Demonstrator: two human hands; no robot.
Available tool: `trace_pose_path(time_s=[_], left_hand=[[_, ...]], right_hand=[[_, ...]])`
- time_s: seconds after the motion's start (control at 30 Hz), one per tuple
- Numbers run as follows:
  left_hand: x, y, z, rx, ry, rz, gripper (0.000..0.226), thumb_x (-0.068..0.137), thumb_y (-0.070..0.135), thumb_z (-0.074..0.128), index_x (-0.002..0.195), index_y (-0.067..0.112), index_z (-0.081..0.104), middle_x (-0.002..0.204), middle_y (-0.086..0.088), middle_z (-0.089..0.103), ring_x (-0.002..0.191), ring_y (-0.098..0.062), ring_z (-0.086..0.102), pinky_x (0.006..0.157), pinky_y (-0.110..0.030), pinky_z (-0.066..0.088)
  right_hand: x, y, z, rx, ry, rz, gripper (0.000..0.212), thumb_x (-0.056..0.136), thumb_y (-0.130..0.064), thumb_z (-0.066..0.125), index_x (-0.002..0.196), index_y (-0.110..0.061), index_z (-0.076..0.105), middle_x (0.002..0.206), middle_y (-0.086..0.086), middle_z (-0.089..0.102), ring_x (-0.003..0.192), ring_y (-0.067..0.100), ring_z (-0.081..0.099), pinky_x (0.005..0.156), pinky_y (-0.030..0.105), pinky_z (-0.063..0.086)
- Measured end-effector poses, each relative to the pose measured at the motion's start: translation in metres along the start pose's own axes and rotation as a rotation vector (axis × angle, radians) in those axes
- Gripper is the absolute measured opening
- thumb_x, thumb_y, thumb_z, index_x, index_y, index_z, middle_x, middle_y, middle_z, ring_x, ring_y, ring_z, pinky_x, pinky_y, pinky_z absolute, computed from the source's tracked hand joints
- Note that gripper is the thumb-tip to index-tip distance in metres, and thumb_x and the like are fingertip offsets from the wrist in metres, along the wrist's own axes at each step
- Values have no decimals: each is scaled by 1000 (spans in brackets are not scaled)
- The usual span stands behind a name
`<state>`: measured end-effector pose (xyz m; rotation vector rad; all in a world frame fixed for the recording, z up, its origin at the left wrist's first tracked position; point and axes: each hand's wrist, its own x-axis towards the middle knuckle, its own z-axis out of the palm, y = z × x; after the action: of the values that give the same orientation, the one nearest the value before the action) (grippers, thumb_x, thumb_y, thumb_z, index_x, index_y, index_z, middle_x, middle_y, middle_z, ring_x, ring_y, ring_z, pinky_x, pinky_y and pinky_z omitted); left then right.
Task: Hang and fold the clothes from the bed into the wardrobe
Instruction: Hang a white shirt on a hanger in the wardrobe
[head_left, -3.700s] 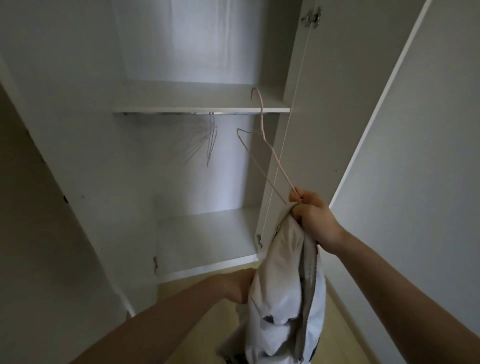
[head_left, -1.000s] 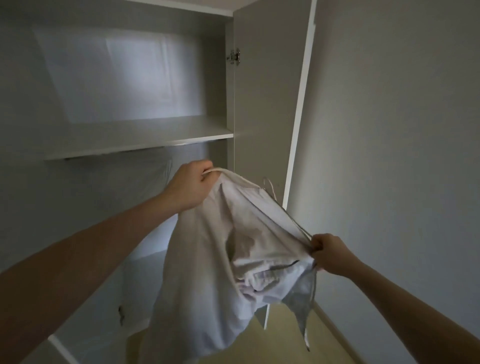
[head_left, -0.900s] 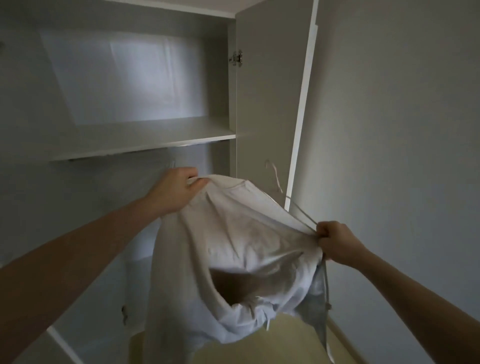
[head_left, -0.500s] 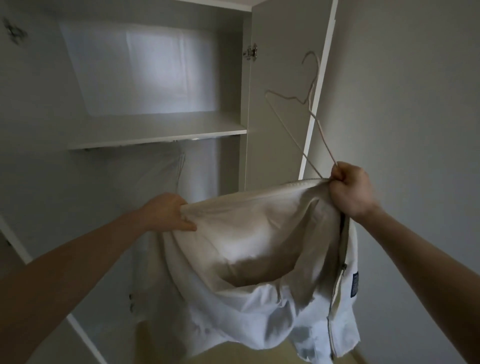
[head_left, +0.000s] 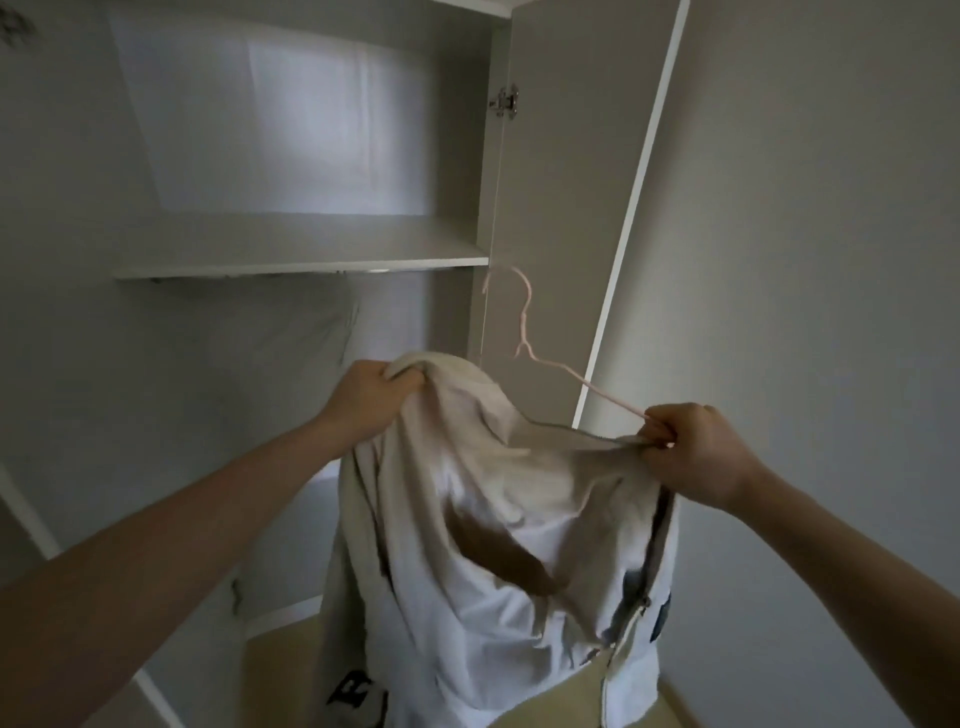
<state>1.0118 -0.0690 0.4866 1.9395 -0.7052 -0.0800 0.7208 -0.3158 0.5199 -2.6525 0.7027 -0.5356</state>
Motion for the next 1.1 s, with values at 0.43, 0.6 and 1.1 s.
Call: trace_pose_path(time_s=[0.43, 0.6, 1.1], left_hand=[[-26, 81, 17, -46, -383, 335, 40, 76, 35, 75, 61, 7, 51, 57, 0, 40, 55, -10, 37, 53, -26, 33], [-39, 9, -10, 336, -413, 314, 36, 70, 62, 79, 61, 35, 57, 55, 17, 52, 52, -2, 47, 52, -16, 34], [-95, -199, 8, 612, -224, -172, 54, 97, 47, 62, 51, 21, 48, 53, 5, 49, 53, -4, 51, 51, -21, 34]], right_hand=[[14, -86, 60, 673, -21, 33, 46, 71, -15, 78, 68, -23, 33, 50, -17, 39, 48, 7, 34, 49, 26, 33], [30, -106, 60, 711, 23, 4, 43, 75, 6, 55, 64, -25, 27, 53, -14, 31, 49, 10, 26, 41, 23, 28], [41, -108, 59, 516, 57, -24, 44, 73, 8, 54, 61, -23, 26, 55, -13, 28, 59, 12, 24, 51, 27, 22]])
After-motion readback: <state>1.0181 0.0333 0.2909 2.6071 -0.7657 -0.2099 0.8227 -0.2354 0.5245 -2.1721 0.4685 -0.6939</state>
